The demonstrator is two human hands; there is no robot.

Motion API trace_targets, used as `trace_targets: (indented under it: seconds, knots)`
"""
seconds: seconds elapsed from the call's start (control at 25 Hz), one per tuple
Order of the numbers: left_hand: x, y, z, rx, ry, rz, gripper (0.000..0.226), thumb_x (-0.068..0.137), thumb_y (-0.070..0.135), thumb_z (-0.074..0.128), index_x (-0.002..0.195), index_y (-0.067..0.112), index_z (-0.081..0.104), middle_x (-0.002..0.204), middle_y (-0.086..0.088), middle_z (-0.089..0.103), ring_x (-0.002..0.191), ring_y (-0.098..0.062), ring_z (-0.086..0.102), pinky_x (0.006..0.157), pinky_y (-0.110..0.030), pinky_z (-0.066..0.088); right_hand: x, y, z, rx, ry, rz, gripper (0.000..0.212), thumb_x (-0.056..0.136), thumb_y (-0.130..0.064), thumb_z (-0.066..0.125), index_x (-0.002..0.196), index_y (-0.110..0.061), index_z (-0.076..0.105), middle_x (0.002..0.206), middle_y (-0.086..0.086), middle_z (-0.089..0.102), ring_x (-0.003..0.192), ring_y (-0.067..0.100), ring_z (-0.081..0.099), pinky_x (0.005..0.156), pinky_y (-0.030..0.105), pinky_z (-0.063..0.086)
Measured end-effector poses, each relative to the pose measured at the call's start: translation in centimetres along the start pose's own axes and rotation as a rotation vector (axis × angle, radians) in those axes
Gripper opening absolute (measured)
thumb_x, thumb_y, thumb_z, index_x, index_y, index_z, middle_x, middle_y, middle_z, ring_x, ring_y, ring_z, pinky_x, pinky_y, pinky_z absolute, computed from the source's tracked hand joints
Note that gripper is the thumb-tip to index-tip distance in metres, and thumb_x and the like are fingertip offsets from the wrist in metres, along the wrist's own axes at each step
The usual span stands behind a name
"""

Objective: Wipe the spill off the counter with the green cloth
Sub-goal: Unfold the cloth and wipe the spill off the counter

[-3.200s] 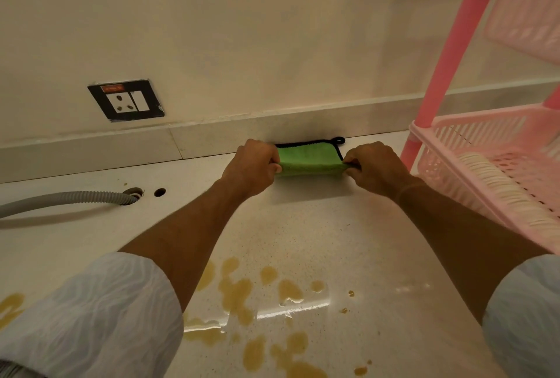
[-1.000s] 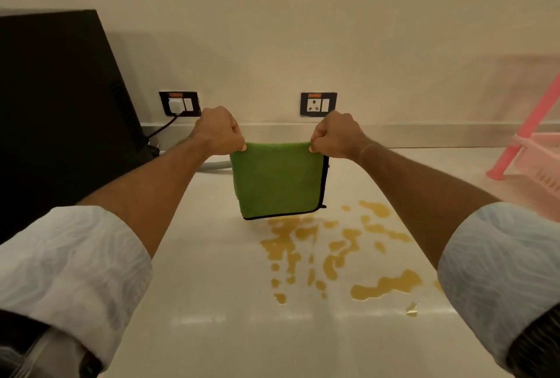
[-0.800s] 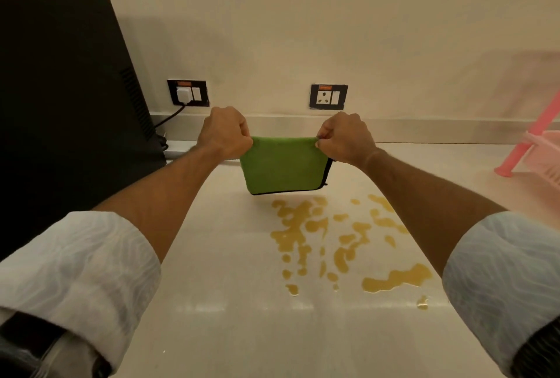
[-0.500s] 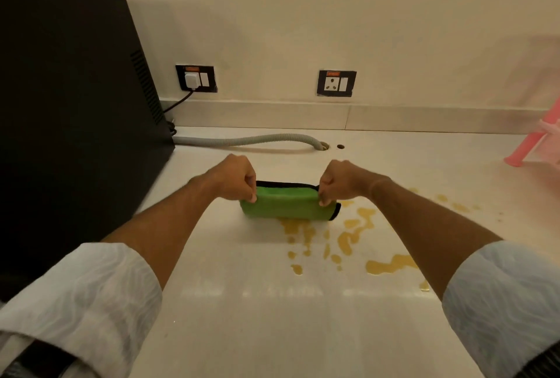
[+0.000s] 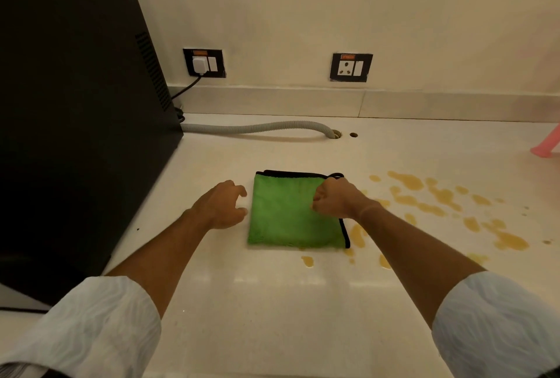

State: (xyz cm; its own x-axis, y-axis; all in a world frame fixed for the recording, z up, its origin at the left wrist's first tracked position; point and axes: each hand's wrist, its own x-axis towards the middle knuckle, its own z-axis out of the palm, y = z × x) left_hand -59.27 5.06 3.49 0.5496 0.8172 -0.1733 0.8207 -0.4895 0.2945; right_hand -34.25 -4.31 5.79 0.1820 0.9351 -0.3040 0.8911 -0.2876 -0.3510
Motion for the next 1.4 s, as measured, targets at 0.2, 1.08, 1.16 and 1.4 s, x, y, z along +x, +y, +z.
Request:
trace_targets:
  seconds: [0.2,1.08,1.16,1.4]
  knots:
    - [2.3,-2.5,3.2,0.079,0.075,-0.045,0.068,0.097,0.038,0.040,0.154,0.015,0.010,0.162,-0.014,0.010,0.149,-0.028,0.011,0.120,-0.041,0.014,3.3,-2.9,5.0,-0.029,0.214,-0.026,0.069,0.089,-0.050,0.050,0.143,-0.009,0.041,0.148,0.017,0.043,0.136,0.032,0.040,0.111,0.044,0.034]
    - [6.8,-4.6,6.8,0.149,0.187,0.051,0.072,0.093,0.053,0.022,0.153,0.019,0.001,0.164,-0.010,-0.002,0.151,-0.020,-0.005,0.122,-0.040,-0.003,7.2,-2.1,9.3,-0.278,0.264,-0.088,0.077,0.088,-0.072,0.001,0.154,-0.034,-0.003,0.164,0.009,-0.005,0.151,0.025,-0.010,0.121,0.050,-0.004]
    - [6.6,-4.5,6.8,0.154,0.179,0.052,0.072,0.094,0.053,0.022,0.153,0.018,0.002,0.164,-0.011,-0.002,0.151,-0.021,-0.004,0.122,-0.040,-0.003,3.7,-1.7,10.6,-0.275,0.272,-0.149,0.075,0.089,-0.073,0.002,0.154,-0.036,-0.003,0.164,0.006,-0.007,0.151,0.023,-0.012,0.122,0.050,-0.002]
    - [6.0,-4.1,6.8,0.150,0.154,0.012,0.069,0.096,0.051,0.020,0.153,0.016,0.003,0.163,-0.011,-0.002,0.151,-0.022,-0.004,0.122,-0.041,-0.004,0.5,2.3,10.3,-0.287,0.296,-0.015,0.076,0.089,-0.073,0.001,0.154,-0.035,-0.003,0.164,0.005,-0.008,0.150,0.020,-0.014,0.122,0.047,-0.002]
